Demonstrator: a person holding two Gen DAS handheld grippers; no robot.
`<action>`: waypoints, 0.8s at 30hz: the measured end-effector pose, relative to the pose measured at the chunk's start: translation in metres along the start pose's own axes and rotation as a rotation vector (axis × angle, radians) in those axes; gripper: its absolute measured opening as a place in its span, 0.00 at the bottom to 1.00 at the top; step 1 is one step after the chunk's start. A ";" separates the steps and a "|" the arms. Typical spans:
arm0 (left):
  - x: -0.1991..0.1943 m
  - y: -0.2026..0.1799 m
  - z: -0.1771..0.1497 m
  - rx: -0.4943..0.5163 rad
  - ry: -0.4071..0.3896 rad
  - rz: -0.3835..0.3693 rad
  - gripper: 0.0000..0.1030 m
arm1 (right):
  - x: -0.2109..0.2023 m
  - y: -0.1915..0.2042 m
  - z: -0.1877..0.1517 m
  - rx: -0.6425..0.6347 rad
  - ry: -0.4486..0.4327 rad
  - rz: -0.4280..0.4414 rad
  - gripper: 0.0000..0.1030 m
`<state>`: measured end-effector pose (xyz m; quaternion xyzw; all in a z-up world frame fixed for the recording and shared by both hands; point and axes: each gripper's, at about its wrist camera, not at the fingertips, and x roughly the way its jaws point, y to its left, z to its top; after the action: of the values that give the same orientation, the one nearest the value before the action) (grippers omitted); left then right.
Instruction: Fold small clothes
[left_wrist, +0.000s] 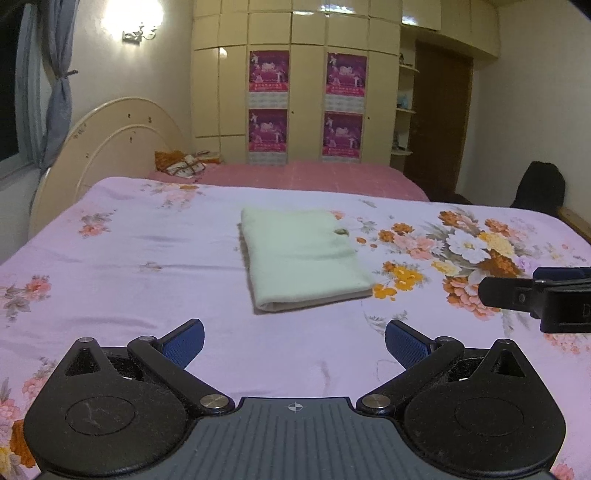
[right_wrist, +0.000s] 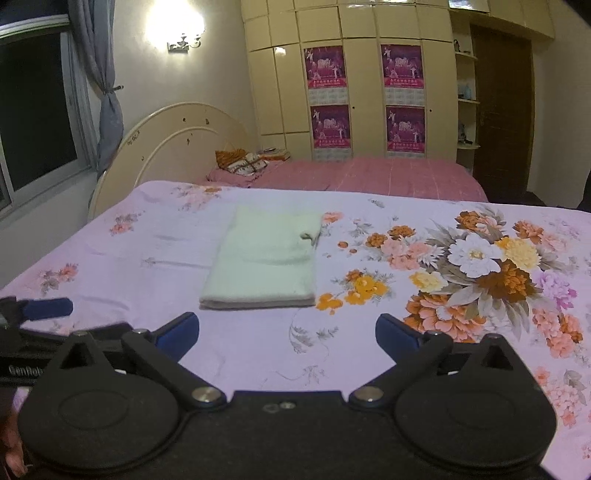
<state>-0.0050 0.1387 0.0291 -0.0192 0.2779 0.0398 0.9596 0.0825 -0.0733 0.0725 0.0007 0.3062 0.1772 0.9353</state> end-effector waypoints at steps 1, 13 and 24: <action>-0.001 0.000 0.000 -0.009 0.001 0.000 1.00 | -0.001 0.001 0.000 0.000 -0.004 -0.003 0.98; -0.004 0.003 0.000 -0.047 -0.010 -0.012 1.00 | -0.006 0.005 -0.001 -0.002 -0.016 -0.021 0.99; -0.003 0.007 0.003 -0.047 -0.008 -0.003 1.00 | -0.001 0.012 -0.001 -0.001 -0.012 -0.025 0.99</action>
<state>-0.0060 0.1452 0.0331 -0.0421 0.2728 0.0452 0.9601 0.0771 -0.0625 0.0739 -0.0022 0.3003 0.1657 0.9393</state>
